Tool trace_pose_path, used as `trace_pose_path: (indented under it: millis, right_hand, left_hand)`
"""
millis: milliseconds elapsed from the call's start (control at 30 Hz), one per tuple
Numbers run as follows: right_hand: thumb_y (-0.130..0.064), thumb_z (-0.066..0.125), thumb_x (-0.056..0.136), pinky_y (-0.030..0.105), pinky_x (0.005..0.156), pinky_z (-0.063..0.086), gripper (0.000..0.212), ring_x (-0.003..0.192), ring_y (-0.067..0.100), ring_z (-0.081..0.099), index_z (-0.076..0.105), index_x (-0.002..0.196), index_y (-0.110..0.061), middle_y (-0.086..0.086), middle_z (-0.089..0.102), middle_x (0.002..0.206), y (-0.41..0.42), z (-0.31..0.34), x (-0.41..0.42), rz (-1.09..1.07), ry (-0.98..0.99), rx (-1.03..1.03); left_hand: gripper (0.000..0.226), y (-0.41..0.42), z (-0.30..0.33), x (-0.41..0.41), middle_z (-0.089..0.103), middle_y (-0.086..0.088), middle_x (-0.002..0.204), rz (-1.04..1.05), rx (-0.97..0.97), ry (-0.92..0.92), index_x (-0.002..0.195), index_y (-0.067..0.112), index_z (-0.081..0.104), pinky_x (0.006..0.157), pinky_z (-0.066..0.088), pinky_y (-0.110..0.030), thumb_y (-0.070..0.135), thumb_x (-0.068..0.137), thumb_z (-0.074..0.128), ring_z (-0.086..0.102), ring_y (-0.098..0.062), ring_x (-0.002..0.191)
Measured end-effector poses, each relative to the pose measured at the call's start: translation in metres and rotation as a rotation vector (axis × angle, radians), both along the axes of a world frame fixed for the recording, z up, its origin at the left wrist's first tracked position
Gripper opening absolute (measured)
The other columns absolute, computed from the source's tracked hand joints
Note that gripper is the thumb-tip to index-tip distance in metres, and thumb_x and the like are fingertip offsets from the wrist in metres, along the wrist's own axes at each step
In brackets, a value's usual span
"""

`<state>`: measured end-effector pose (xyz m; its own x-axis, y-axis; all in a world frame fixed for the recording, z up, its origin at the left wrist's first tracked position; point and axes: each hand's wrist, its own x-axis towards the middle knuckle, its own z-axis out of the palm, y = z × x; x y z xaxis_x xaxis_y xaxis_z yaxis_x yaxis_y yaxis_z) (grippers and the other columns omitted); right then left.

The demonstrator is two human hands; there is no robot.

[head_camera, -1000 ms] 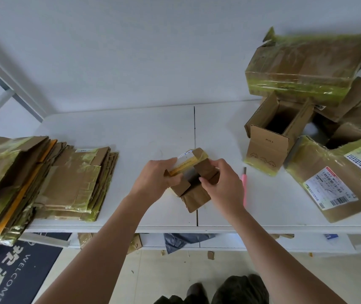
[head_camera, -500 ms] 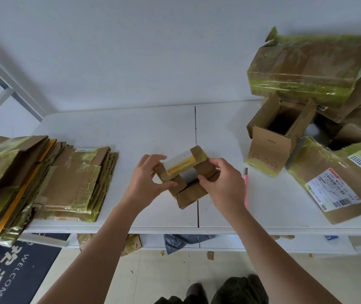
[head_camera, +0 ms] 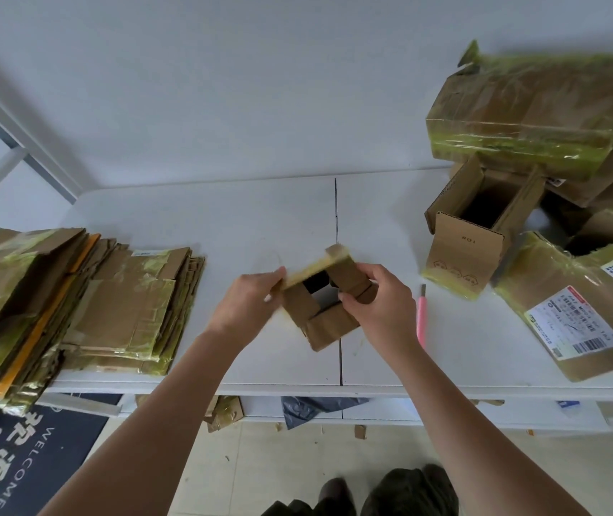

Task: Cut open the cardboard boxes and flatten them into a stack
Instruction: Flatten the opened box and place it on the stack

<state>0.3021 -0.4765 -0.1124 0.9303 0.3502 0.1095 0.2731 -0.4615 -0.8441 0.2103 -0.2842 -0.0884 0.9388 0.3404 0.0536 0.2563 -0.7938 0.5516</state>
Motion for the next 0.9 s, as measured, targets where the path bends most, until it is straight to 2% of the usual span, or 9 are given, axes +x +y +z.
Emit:
trace_pose_path:
  millis: [167,267,400,467,567,633,700,800,900]
  right_hand:
    - [-0.019,0.078,0.080,0.034,0.088,0.054,0.043,0.101,0.012,0.063,0.063,0.121,-0.018,-0.008,0.069,0.110,-0.003,-0.001,-0.001,0.000,0.002,0.016]
    - [-0.018,0.077,0.079,0.033,0.084,0.055,0.042,0.096,0.012,0.064,0.064,0.119,-0.017,-0.008,0.069,0.106,-0.004,0.002,-0.003,0.017,-0.004,-0.018]
    - [-0.018,0.068,0.086,0.024,0.075,0.054,0.027,0.085,0.011,0.064,0.067,0.113,-0.017,-0.008,0.069,0.093,-0.011,0.011,-0.003,0.092,0.014,-0.072]
    - [-0.014,0.058,0.094,0.015,0.059,0.049,0.013,0.065,0.014,0.059,0.069,0.099,-0.007,0.001,0.066,0.076,-0.013,0.012,-0.003,0.091,-0.019,-0.091]
    - [-0.009,0.052,0.098,0.015,0.049,0.037,0.021,0.048,0.011,0.041,0.062,0.083,0.001,0.003,0.051,0.058,-0.017,0.014,-0.002,0.070,0.005,-0.083]
    - [-0.009,0.051,0.099,0.012,0.050,0.037,0.021,0.051,0.010,0.043,0.057,0.080,-0.005,-0.003,0.047,0.059,-0.020,0.016,-0.001,0.079,0.068,-0.055]
    - [-0.008,0.050,0.100,0.010,0.051,0.037,0.021,0.052,0.009,0.043,0.054,0.080,-0.006,-0.005,0.045,0.061,-0.022,0.018,-0.001,0.083,0.109,-0.017]
    - [-0.010,0.049,0.101,0.011,0.053,0.036,0.022,0.057,0.012,0.048,0.054,0.080,-0.004,0.000,0.047,0.063,-0.024,0.021,-0.004,0.102,0.121,0.009]
    - [-0.015,0.048,0.102,0.019,0.058,0.038,0.025,0.075,0.030,0.056,0.056,0.084,0.001,0.016,0.055,0.075,-0.024,0.022,-0.005,0.147,0.131,0.046]
  left_hand:
    - [0.021,0.002,0.008,-0.003,0.072,-0.012,0.081,0.018,-0.037,-0.010,0.107,0.007,0.073,0.064,0.054,-0.044,0.006,0.097,0.055,0.065,-0.029,0.068]
    - [0.022,0.004,0.010,-0.002,0.061,-0.009,0.066,0.135,-0.078,0.016,0.078,0.007,0.063,0.054,0.043,-0.032,0.011,0.099,0.056,0.052,-0.022,0.056]
    - [0.007,0.008,0.010,-0.005,0.072,-0.014,0.082,0.355,-0.401,-0.030,0.099,0.007,0.058,0.082,0.059,-0.048,0.011,0.096,0.061,0.070,-0.025,0.079]
    - [0.020,0.006,0.008,-0.007,0.069,-0.013,0.073,0.426,-0.453,-0.078,0.111,0.014,0.047,0.082,0.059,-0.048,0.009,0.097,0.061,0.068,-0.021,0.072]
    - [0.024,-0.005,0.009,-0.007,0.056,-0.013,0.061,0.423,-0.412,-0.138,0.117,0.016,0.041,0.075,0.060,-0.047,0.006,0.099,0.054,0.057,-0.026,0.061]
    - [0.022,-0.015,0.011,-0.003,0.055,-0.010,0.062,0.406,-0.354,-0.133,0.121,0.017,0.041,0.057,0.052,-0.031,0.010,0.101,0.049,0.054,-0.028,0.058]
    - [0.029,-0.027,0.014,0.001,0.058,-0.002,0.070,0.420,-0.350,-0.121,0.121,0.019,0.039,0.047,0.039,-0.019,0.023,0.098,0.057,0.052,-0.017,0.057]
    - [0.060,-0.040,0.016,0.008,0.056,0.005,0.088,0.468,-0.401,-0.112,0.118,0.023,0.032,0.056,0.044,-0.023,0.038,0.082,0.078,0.057,-0.012,0.076]
    - [0.068,-0.040,0.015,0.013,0.051,0.003,0.101,0.517,-0.466,-0.071,0.131,0.019,0.029,0.061,0.042,-0.023,0.023,0.084,0.077,0.056,-0.016,0.086]
